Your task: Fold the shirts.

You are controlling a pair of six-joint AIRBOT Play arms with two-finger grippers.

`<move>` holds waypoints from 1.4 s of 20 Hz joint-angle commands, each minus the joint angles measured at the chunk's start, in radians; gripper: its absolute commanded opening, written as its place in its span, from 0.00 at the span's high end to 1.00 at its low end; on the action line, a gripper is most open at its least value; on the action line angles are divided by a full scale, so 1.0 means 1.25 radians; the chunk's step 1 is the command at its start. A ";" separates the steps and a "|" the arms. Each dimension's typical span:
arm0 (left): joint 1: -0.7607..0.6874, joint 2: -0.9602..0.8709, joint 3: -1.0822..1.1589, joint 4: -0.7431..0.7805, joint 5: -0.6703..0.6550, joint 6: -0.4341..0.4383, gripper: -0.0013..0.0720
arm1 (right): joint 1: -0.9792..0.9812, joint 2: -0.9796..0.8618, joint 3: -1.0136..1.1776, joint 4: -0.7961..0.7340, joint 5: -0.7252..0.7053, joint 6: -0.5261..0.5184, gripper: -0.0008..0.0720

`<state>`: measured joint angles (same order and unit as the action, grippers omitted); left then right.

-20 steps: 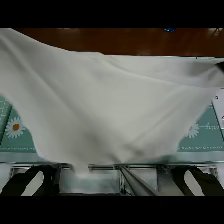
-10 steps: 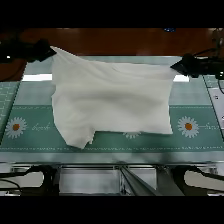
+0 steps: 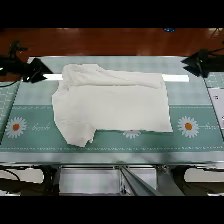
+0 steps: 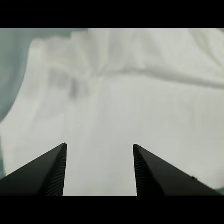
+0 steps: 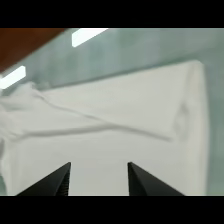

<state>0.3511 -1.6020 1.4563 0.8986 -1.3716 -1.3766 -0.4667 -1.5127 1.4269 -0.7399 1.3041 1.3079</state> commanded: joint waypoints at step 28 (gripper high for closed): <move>0.001 0.136 -0.601 -0.001 0.170 0.108 0.95 | -0.174 0.438 -0.773 -0.251 -0.088 0.074 0.43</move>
<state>0.3603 -1.4292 0.7033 0.8898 -1.1790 -1.2629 -0.6849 -0.9649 0.5270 -1.0760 1.1790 1.3735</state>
